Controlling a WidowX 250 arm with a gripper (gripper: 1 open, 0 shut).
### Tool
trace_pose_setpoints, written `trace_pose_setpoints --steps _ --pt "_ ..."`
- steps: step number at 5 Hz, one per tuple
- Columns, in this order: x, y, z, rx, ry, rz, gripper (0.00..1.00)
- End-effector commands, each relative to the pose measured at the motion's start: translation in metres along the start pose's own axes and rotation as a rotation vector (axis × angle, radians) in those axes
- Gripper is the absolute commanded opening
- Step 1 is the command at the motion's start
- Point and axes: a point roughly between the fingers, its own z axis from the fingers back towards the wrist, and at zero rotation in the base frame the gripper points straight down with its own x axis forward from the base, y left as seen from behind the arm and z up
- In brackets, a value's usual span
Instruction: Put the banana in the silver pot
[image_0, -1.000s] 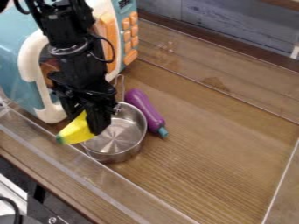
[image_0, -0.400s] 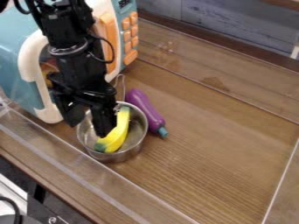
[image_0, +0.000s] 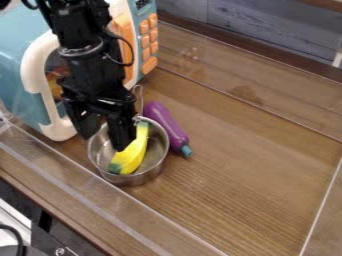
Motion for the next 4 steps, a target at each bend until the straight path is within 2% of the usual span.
trace_pose_setpoints --steps 1,4 --pt "0.0095 -0.0018 0.0085 0.011 -0.027 -0.025 1.00" --pt "0.0160 -0.0088 0.0110 0.002 -0.017 -0.041 1.00"
